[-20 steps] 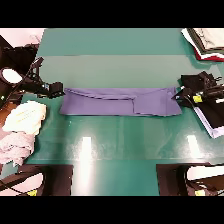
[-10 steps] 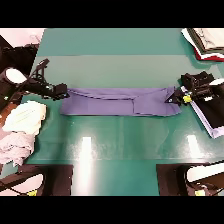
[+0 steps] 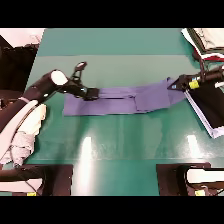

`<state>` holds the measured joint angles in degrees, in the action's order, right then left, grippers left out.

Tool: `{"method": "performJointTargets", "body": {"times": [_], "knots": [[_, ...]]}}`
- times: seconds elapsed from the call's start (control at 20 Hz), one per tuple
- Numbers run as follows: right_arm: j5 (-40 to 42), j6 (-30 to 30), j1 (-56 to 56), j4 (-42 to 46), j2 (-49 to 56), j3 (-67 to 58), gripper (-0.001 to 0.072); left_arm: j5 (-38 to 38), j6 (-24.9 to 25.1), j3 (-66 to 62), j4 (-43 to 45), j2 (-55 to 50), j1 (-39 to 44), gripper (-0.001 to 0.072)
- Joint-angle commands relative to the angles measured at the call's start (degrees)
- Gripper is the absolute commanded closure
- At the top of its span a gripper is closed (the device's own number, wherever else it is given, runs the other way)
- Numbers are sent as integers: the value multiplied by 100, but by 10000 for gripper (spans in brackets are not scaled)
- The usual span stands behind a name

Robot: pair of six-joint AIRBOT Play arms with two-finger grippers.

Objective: Fold the shirts.

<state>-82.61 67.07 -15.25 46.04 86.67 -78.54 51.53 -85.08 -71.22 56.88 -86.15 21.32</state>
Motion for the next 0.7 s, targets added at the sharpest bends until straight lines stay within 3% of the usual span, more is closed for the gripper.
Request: {"method": "performJointTargets", "body": {"times": [0.0, 0.25, 0.65], "knots": [[-511, 662, 610, -4, -225, -863, 702, -94, -9, -992, -52, -957, 542, 681], [-466, 1141, 1749, -2, -140, -2059, 703, 0, -46, -2146, -133, -1958, 839, 681], [-461, 1460, 2990, 11, 647, -3735, 703, -7, -39, -2216, 17, -2190, 826, 681]]}}
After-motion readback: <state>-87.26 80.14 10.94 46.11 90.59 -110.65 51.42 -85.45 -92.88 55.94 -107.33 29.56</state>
